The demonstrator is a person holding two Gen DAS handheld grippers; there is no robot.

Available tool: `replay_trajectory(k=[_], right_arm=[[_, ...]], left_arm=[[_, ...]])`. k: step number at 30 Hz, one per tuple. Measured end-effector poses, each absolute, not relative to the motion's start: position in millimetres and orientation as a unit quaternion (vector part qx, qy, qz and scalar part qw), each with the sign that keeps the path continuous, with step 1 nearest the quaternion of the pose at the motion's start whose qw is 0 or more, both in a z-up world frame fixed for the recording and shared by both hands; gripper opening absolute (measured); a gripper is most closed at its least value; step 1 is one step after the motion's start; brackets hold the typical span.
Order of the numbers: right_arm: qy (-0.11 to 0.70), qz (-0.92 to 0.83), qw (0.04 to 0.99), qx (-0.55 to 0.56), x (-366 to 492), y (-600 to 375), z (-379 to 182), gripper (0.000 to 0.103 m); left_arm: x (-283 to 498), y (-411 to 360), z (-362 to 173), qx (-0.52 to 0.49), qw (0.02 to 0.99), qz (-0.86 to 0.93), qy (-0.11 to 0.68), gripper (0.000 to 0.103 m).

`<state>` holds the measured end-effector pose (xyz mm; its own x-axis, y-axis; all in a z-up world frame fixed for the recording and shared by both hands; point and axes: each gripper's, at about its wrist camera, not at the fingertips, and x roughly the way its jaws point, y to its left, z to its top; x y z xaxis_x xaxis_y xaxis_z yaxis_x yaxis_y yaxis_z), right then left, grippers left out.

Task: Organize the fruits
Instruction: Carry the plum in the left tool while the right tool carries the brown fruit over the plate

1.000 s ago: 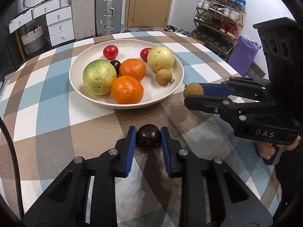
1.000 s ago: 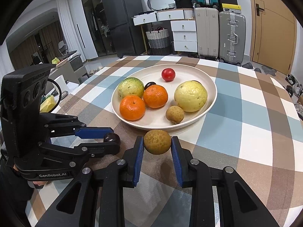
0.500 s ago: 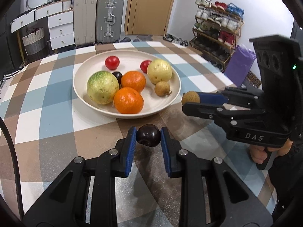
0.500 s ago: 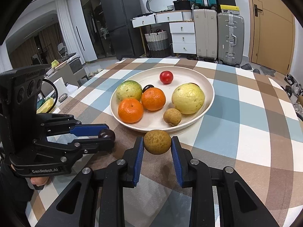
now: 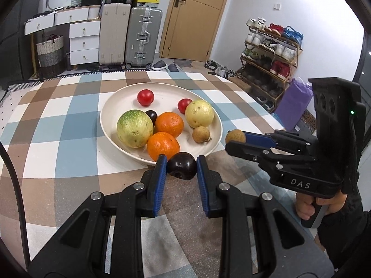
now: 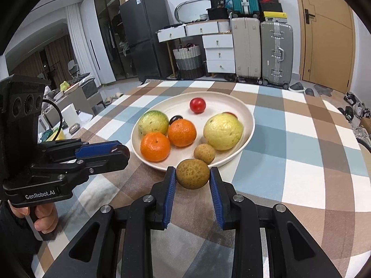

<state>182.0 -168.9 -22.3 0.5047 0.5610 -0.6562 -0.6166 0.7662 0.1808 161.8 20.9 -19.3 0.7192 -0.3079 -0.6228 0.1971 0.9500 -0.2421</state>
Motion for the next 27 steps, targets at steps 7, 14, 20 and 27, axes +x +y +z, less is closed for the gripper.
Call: replay_trajectory(k=[7,14,20,27], right_arm=[[0.345,0.319,0.883,-0.014,186,-175,-15,0.03],[0.327,0.294,0.898,0.019,193,-185,-10,0.03],[0.318,0.288,0.903,0.029,195,-185,-8,0.03],[0.316,0.294,0.902,0.029,200,-179,-9,0.03]], left_arm=[[166,22,-9,-0.08,0.936,-0.111,0.323,0.023],[175,16,-5,-0.07,0.944,-0.088,0.309,0.023],[187,15,-6,-0.07,0.951,-0.06,0.297,0.023],[203,13,-7,-0.079,0.956,-0.044,0.28,0.023]])
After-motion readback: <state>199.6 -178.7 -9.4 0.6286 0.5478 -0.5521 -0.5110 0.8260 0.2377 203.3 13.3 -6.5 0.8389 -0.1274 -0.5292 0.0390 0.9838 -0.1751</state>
